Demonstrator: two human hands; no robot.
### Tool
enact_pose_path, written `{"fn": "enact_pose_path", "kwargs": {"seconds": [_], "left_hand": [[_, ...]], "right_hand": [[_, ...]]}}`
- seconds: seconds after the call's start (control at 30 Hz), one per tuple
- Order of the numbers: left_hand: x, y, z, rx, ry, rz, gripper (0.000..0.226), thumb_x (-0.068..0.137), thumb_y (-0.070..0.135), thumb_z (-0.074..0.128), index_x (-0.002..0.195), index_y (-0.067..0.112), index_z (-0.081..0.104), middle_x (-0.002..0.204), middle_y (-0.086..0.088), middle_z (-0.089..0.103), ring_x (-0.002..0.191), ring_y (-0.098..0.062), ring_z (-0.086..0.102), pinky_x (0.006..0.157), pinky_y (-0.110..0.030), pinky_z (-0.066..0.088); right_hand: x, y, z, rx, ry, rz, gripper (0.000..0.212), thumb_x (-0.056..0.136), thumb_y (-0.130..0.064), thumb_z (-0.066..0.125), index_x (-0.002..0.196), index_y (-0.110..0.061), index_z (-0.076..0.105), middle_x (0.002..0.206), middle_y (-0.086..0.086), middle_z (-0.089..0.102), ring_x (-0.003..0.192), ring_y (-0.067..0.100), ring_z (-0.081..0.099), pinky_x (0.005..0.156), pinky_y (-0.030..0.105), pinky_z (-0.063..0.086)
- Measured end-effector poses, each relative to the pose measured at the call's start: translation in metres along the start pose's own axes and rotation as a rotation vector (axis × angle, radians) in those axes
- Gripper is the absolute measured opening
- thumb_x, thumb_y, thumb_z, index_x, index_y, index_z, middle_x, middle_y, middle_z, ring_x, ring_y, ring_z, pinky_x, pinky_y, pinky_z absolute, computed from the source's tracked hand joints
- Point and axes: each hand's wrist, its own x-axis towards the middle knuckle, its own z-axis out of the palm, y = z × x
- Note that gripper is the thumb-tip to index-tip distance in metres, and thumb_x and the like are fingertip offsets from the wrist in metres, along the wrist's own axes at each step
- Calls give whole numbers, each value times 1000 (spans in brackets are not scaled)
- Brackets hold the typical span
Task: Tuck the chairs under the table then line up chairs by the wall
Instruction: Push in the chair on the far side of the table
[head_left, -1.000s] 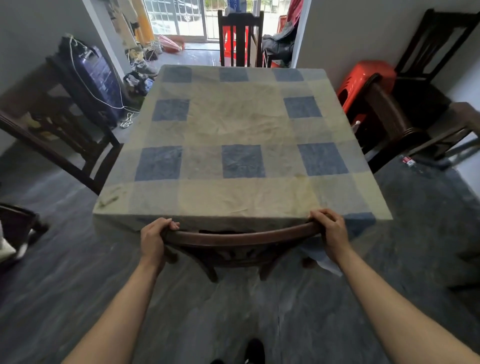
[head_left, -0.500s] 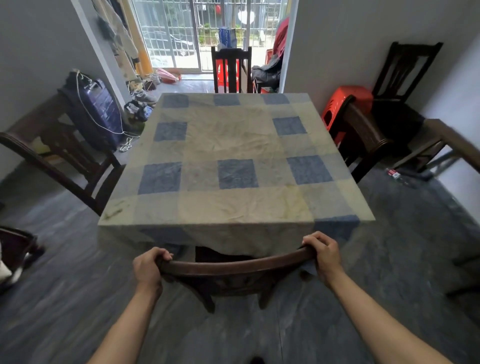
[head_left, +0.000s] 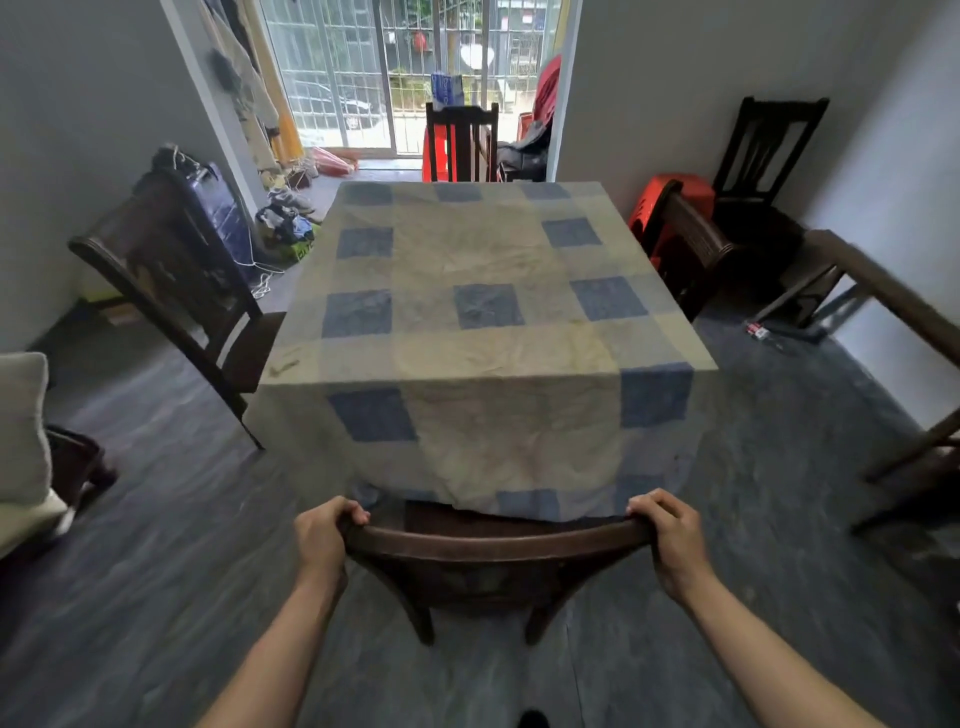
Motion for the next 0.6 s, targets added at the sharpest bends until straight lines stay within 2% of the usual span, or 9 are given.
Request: {"fn": "enact_pose_path", "kwargs": {"seconds": [0.1, 0.23, 0.3, 0.5, 0.6], "left_hand": [[-18, 2, -9, -11, 8, -18, 48, 77, -9, 48, 37, 12, 62, 41, -2, 57, 47, -14, 58, 67, -38, 43], [-37, -6, -21, 1, 22, -30, 45, 76, -8, 49, 37, 11, 60, 43, -4, 58, 63, -33, 55, 69, -40, 42], [-44, -6, -25, 3, 25, -36, 45, 77, -7, 50, 37, 11, 60, 43, -4, 57, 64, -34, 55, 69, -39, 43], [-59, -8, -36, 14, 25, -33, 45, 76, -5, 50, 37, 13, 61, 42, -1, 57, 48, -13, 61, 58, -28, 49], [-60, -8, -40, 32, 1, -45, 47, 79, -8, 49, 37, 12, 61, 44, -2, 58, 51, -14, 61, 65, -35, 46]], "right_hand": [[-21, -3, -6, 13, 8, 21, 32, 83, 11, 65, 57, -8, 65, 64, 13, 57, 72, 25, 49, 69, 36, 36], [-41, -2, -16, 10, 5, 43, 33, 83, 11, 65, 56, -8, 65, 62, 8, 58, 69, 22, 50, 68, 35, 36], [-52, -5, -16, 9, 9, 50, 30, 83, 13, 64, 59, -4, 63, 62, 7, 58, 68, 19, 50, 68, 33, 36], [-71, -6, -22, 17, 2, 53, 23, 84, 13, 62, 64, 2, 62, 69, 16, 56, 70, 23, 49, 68, 34, 37], [-72, -3, -24, 1, -13, 56, 24, 84, 11, 65, 63, 0, 64, 68, 15, 56, 71, 24, 49, 68, 34, 37]]}}
